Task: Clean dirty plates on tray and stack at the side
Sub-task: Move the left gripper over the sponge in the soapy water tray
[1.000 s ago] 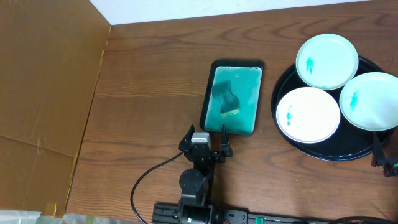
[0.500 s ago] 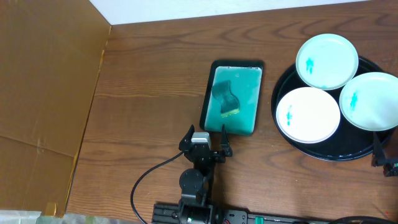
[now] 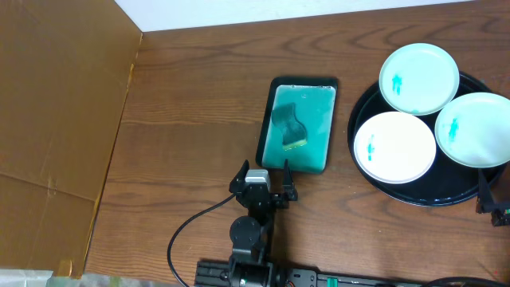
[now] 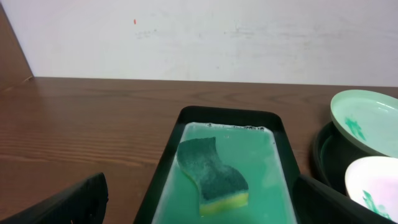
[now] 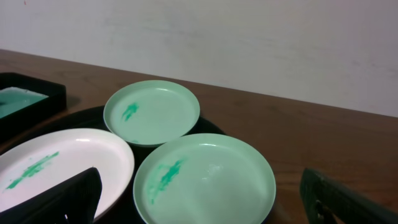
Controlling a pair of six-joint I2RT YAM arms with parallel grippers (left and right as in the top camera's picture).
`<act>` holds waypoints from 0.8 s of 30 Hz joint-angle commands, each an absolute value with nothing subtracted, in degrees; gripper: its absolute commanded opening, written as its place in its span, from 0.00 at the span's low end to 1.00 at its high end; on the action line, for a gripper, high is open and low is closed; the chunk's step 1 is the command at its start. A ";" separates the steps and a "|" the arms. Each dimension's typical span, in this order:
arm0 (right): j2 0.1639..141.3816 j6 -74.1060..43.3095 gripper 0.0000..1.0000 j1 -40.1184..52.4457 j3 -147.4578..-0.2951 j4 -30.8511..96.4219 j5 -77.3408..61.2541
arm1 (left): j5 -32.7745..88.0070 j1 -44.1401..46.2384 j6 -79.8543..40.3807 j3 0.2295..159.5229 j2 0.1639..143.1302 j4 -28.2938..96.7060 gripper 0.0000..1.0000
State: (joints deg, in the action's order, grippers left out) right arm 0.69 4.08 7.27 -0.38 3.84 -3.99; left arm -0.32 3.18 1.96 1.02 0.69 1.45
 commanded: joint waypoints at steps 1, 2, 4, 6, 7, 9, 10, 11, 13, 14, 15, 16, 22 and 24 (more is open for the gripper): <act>0.43 4.80 0.99 6.96 -0.32 4.10 -3.46 | -0.82 3.40 2.74 0.23 0.34 4.21 0.95; 0.43 4.80 0.99 6.96 -0.32 4.10 -3.46 | -0.82 3.40 2.74 0.23 0.34 4.21 0.95; 0.43 4.80 0.99 6.96 -0.32 4.10 -3.46 | -0.82 3.40 2.74 0.23 0.34 4.21 0.95; 0.43 4.80 0.99 6.96 -0.32 4.10 -3.46 | -0.82 3.40 2.74 0.23 0.34 4.21 0.95; 0.43 4.78 0.99 6.96 -0.32 4.10 -3.46 | -0.82 3.40 2.74 0.23 0.34 4.21 0.95; 0.43 4.80 0.99 6.96 -0.32 4.10 -3.46 | -0.82 3.40 2.74 0.23 0.34 4.21 0.95; 0.43 4.78 0.99 6.96 -0.32 4.10 -3.46 | -0.82 3.40 2.74 0.23 0.34 4.21 0.95; 0.43 4.80 0.99 6.96 -0.32 4.10 -3.46 | -0.82 3.40 2.74 0.23 0.34 4.21 0.95; 0.43 4.80 0.99 6.96 -0.32 4.10 -3.46 | -0.82 3.40 2.74 0.23 0.34 4.21 0.95; 0.43 4.80 0.99 6.96 -0.32 4.10 -3.46 | -0.82 3.42 2.74 0.23 0.34 4.21 0.95; 0.43 4.80 0.99 6.96 -0.32 4.10 -3.46 | -0.82 3.40 2.74 0.23 0.34 4.21 0.95; 0.43 4.80 0.99 6.96 -0.32 4.10 -3.46 | -0.82 3.40 2.74 0.23 0.34 4.21 0.95; 0.43 4.80 0.99 6.96 -0.32 4.10 -3.46 | -0.82 3.42 2.74 0.23 0.34 4.21 0.95; 0.43 4.80 0.99 6.96 -0.32 4.10 -3.46 | 0.14 3.42 1.78 0.23 0.34 3.97 0.95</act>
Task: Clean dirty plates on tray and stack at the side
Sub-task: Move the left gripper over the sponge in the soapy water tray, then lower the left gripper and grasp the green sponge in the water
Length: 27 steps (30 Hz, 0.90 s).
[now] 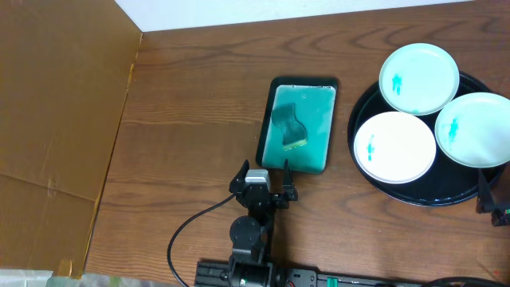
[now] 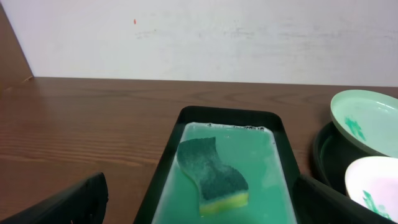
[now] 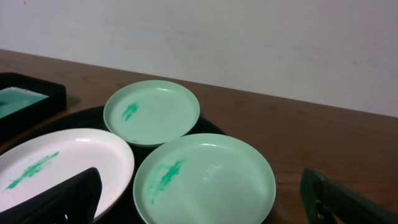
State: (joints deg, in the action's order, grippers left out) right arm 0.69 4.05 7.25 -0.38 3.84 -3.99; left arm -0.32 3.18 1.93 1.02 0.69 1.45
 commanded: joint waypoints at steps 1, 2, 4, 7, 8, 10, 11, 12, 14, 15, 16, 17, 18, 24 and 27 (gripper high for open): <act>0.43 4.80 0.99 6.96 -0.32 4.10 -3.46 | 2.44 3.46 0.62 0.23 0.34 2.83 0.95; 0.43 4.80 0.99 6.96 -0.32 4.10 -3.46 | 5.06 3.46 -0.16 0.23 0.34 0.84 0.95; 0.43 4.80 0.99 6.96 -0.32 4.10 -3.46 | 7.81 3.46 -0.10 0.23 0.34 -5.65 0.95; 0.43 4.80 0.99 6.96 -0.32 4.10 -3.46 | 8.86 3.46 -0.05 0.23 0.34 -18.35 0.95; 0.43 4.80 0.99 6.96 -0.32 4.10 -3.46 | 8.82 3.46 -0.05 0.23 0.34 -23.27 0.95; 0.43 4.80 0.99 6.96 -0.32 4.10 -3.46 | 8.82 3.46 -0.05 0.45 0.40 -30.70 0.95; 0.43 4.80 0.99 6.96 -0.32 4.10 -3.46 | 8.82 3.46 -0.08 1.08 0.67 -32.82 0.95; 0.43 4.80 0.99 6.96 -0.32 4.10 -3.46 | 8.82 3.46 -0.05 2.26 1.19 -33.39 0.95; 0.43 4.80 0.99 6.96 -0.32 4.10 -3.46 | 8.82 3.46 -0.03 5.32 3.33 -32.45 0.95; 0.43 4.80 0.99 6.96 -0.32 4.10 -3.46 | 8.75 3.46 -0.01 7.77 5.43 -30.70 0.95; 0.43 4.80 0.99 6.96 -0.32 4.10 -3.46 | 8.10 3.46 0.14 10.26 7.77 -28.56 0.95; 0.43 4.80 0.99 6.96 -0.32 4.10 -3.46 | 6.39 3.46 0.12 13.96 11.31 -24.91 0.95; 0.43 4.80 0.99 6.96 -0.32 4.10 -3.46 | 4.91 3.46 0.14 17.69 14.87 -20.99 0.95; 0.43 4.80 0.99 6.96 -0.32 4.10 -3.46 | 11.09 3.46 0.21 45.17 43.20 5.82 0.95; 0.43 4.80 0.99 6.96 -0.32 4.10 -3.46 | 21.82 3.46 -0.73 54.24 53.76 13.74 0.95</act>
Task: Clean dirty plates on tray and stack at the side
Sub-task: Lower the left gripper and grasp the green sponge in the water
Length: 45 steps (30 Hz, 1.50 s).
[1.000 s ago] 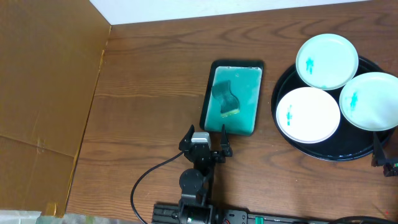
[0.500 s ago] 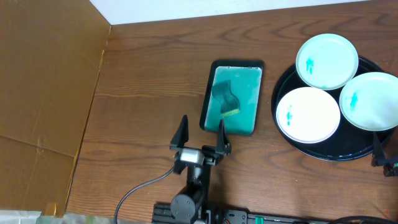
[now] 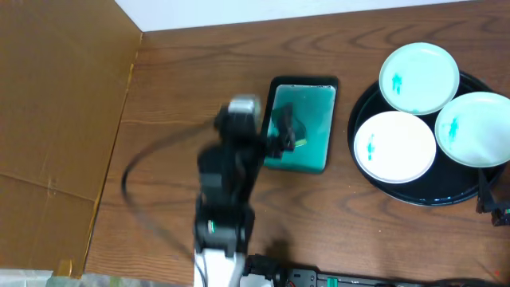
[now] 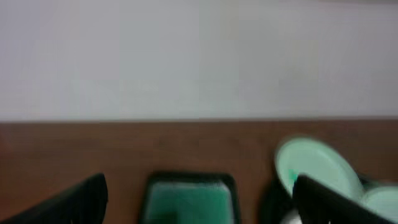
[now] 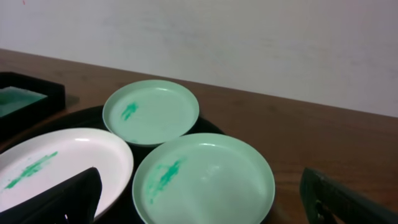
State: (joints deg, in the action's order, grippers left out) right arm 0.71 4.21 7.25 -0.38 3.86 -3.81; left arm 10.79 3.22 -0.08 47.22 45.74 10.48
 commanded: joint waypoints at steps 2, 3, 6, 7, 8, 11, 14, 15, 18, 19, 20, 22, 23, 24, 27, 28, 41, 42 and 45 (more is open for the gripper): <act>0.43 4.80 0.99 6.96 -0.32 4.10 -3.46 | 21.78 3.46 -0.73 57.30 59.16 13.52 0.95; 0.43 4.80 0.99 6.96 -0.32 4.10 -3.46 | 20.38 3.46 -0.84 58.92 61.67 14.20 0.95; 0.43 4.80 0.99 6.96 -0.32 4.10 -3.46 | 8.12 3.46 -8.91 67.77 70.72 23.55 0.95; 0.43 4.80 0.99 6.96 -0.32 4.10 -3.46 | 1.89 3.46 -14.00 73.14 75.92 31.09 0.95; 0.43 4.80 0.99 6.96 -0.32 4.10 -3.46 | 0.16 3.46 -15.51 74.98 78.19 33.80 0.95; 0.43 4.78 0.99 6.96 -0.32 4.10 -3.46 | 1.41 3.46 -16.84 76.29 83.90 35.62 0.95; 0.43 4.80 0.99 6.96 -0.32 4.10 -3.46 | 1.45 3.44 -16.84 76.29 89.19 36.10 0.95; 0.43 4.80 0.99 6.96 -0.32 4.10 -3.46 | 1.45 3.44 -16.86 76.29 90.70 36.18 0.95; 0.43 4.80 0.99 6.96 -0.32 4.10 -3.46 | 0.82 3.44 -19.55 76.29 95.55 35.86 0.95; 0.43 4.80 0.99 6.96 -0.32 4.10 -3.46 | 0.19 3.44 -21.98 76.29 97.27 35.75 0.95; 0.43 4.80 0.99 6.96 -0.32 4.10 -3.46 | 0.05 3.38 -23.35 76.29 98.67 35.55 0.95; 0.43 4.80 0.99 6.96 -0.32 4.10 -3.46 | 0.12 3.27 -26.30 76.29 101.60 35.46 0.95; 0.43 4.80 0.99 6.96 -0.32 4.10 -3.46 | 0.14 3.22 -26.94 76.29 103.09 35.53 0.95; 0.43 4.80 0.99 6.96 -0.32 4.10 -3.46 | 0.14 3.18 -26.89 76.29 104.49 35.55 0.95; 0.43 4.80 0.99 6.96 -0.32 4.10 -3.46 | 0.12 3.18 -26.89 76.29 107.70 35.05 0.95; 0.43 4.80 0.99 6.96 -0.32 4.10 -3.46 | 0.05 3.18 -26.87 76.29 108.55 34.59 0.95; 0.43 4.80 0.99 6.96 -0.32 4.10 -3.46 | -5.21 3.18 -26.98 75.37 111.37 32.47 0.95; 0.43 4.80 0.99 6.96 -0.32 4.10 -3.46 | -5.21 3.18 -27.31 74.94 111.37 32.45 0.94; 0.43 4.80 0.99 6.96 -0.32 4.10 -3.46 | -5.19 3.18 -27.81 73.63 111.37 31.97 0.94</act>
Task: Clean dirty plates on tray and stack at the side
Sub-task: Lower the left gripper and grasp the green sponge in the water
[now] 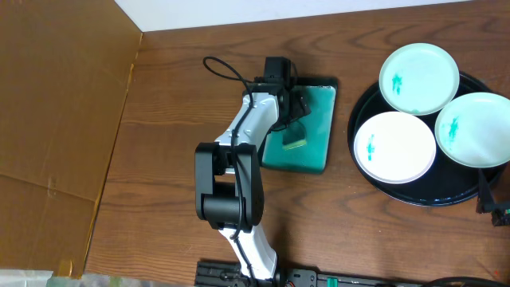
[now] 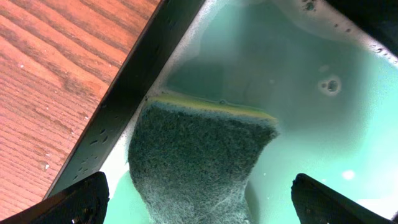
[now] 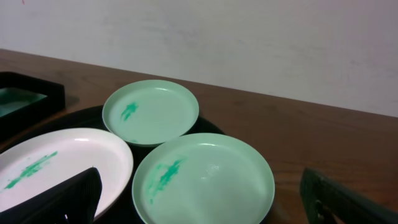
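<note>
A green scouring sponge (image 2: 200, 155) with a yellow base lies in a black basin (image 1: 270, 116) of green soapy water. My left gripper (image 2: 199, 208) hangs low over it, open, one finger on either side of the sponge; overhead the left gripper (image 1: 287, 107) sits above the basin's left half. Three smeared plates rest on a round black tray (image 1: 414, 194): a far green plate (image 3: 151, 112), a near green plate (image 3: 203, 177) and a white plate (image 3: 56, 165). My right gripper (image 3: 202, 214) stands open at the tray's near edge, holding nothing.
A brown cardboard sheet (image 1: 56, 119) covers the table's left side. A white wall (image 3: 249, 37) runs behind the table. The left arm's black cable (image 1: 227, 70) loops beside the basin. Wooden tabletop (image 1: 183, 183) lies between the cardboard and the basin.
My left arm was raised and blurred beside the basin, its camera facing the wall. Now its open gripper is down inside the basin over the sponge. The right arm and plates are unchanged.
At the first two moments both grippers rested open at the table's front, the left facing the basin, the right facing the plates. Then the left arm was up and in motion. Now it reaches down over the sponge, still open.
</note>
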Controlling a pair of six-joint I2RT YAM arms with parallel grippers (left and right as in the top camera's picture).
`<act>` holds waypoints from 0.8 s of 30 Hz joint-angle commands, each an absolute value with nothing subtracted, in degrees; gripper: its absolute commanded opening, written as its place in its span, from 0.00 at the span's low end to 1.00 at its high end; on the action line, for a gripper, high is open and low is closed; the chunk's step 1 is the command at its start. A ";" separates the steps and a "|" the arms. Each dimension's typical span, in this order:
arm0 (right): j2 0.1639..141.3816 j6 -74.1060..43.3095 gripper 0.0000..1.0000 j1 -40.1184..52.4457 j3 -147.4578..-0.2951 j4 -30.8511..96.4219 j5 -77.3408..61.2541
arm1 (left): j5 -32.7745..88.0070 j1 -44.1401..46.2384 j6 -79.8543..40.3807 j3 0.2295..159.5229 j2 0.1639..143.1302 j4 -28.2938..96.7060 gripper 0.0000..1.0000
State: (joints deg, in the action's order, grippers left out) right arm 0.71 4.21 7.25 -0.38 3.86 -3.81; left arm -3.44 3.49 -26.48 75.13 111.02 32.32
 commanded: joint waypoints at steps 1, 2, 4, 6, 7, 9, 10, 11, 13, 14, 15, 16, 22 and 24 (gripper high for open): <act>0.43 4.80 0.99 6.96 -0.32 4.10 -3.46 | -5.19 3.18 -27.77 73.23 111.37 31.53 0.94; 0.43 4.80 0.99 6.96 -0.32 4.10 -3.46 | -5.19 3.20 -27.75 73.01 111.37 31.07 0.94; 0.43 4.80 0.99 6.96 -0.32 4.10 -3.46 | -5.17 3.20 -27.77 72.79 111.37 30.52 0.87; 0.43 4.80 0.99 6.96 -0.32 4.10 -3.46 | -5.17 3.20 -27.77 72.79 111.37 30.04 0.86; 0.43 4.80 0.99 6.96 -0.32 4.10 -3.46 | -5.15 3.20 -27.77 72.77 111.37 29.78 0.86; 0.43 4.80 0.99 6.96 -0.32 4.10 -3.46 | -4.95 3.20 -27.79 72.64 111.37 29.04 0.86; 0.43 4.80 0.99 6.96 -0.32 4.10 -3.46 | -4.97 3.20 -27.75 72.60 111.37 28.77 0.86; 0.43 4.80 0.99 6.96 -0.32 4.10 -3.46 | -4.97 3.20 -27.75 72.53 111.37 28.56 0.86; 0.43 4.80 0.99 6.96 -0.32 4.10 -3.46 | -4.99 3.20 -27.75 72.20 111.57 28.10 0.86; 0.43 4.80 0.99 6.96 -0.32 4.10 -3.46 | -4.99 3.20 -27.75 72.16 111.85 28.03 0.86; 0.43 4.80 0.99 6.96 -0.32 4.10 -3.46 | -4.97 3.20 -27.75 72.16 112.12 28.01 0.86; 0.43 4.78 0.99 6.96 -0.32 4.10 -3.46 | -4.99 3.20 -27.75 72.16 112.49 27.97 0.86; 0.43 4.80 0.99 6.96 -0.32 4.10 -3.46 | -5.02 3.18 -27.73 72.16 115.07 26.55 0.86; 0.43 4.78 0.99 6.96 -0.32 4.10 -3.46 | -5.02 3.18 -27.75 72.16 115.13 25.96 0.78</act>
State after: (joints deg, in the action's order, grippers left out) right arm 0.71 4.21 7.25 -0.38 3.86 -3.79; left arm -3.84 3.49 -27.20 73.08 114.24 26.46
